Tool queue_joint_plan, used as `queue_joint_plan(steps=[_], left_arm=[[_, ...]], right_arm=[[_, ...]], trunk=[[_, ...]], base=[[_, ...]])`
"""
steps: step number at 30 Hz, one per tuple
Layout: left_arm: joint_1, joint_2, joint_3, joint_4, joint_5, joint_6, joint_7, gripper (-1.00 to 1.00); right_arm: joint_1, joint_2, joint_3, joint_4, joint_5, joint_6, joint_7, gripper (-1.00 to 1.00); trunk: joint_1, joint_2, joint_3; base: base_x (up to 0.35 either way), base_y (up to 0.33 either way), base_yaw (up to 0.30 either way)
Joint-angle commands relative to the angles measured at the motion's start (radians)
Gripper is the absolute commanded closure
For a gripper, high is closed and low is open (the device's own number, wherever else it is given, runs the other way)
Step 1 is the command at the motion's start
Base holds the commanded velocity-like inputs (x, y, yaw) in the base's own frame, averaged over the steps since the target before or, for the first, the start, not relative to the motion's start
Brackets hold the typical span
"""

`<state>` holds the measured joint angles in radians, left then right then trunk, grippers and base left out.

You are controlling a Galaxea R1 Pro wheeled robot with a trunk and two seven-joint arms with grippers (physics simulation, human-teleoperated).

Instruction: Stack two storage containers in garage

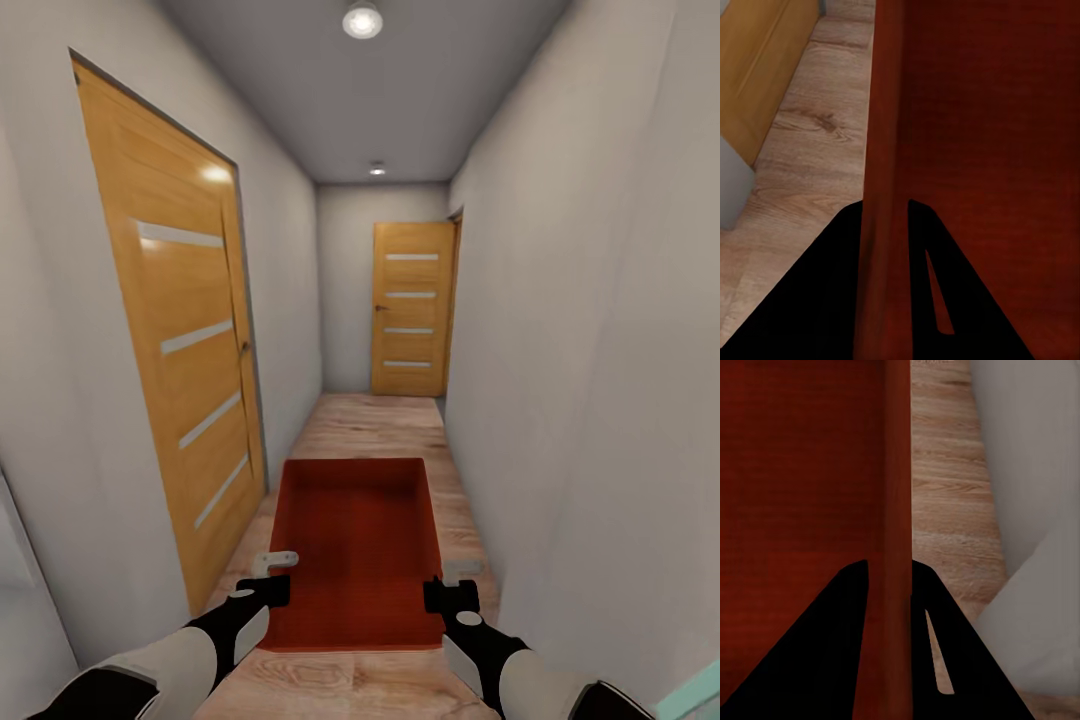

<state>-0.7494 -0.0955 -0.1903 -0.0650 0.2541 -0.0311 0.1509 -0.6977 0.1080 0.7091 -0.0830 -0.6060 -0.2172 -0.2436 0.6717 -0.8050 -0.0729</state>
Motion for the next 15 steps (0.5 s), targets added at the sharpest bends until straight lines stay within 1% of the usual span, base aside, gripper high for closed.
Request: queue_joint_plan(steps=[1, 15], left_arm=[[-0.002, 0.005, 0.065, -0.002, -0.003, -0.012, 0.081, 1.00], [-0.002, 0.005, 0.065, -0.002, -0.003, -0.012, 0.081, 1.00]], right_arm=[[0.000, 0.000, 0.015, 0.000, -0.012, 0.002, 0.015, 1.00], [0.000, 0.001, 0.015, 0.000, -0.011, 0.002, 0.014, 1.00]], trunk=[[0.001, -0.001, -0.002], [0.001, -0.001, -0.002]], base=[[0.324, 0.000, 0.000], [0.324, 0.000, 0.000]])
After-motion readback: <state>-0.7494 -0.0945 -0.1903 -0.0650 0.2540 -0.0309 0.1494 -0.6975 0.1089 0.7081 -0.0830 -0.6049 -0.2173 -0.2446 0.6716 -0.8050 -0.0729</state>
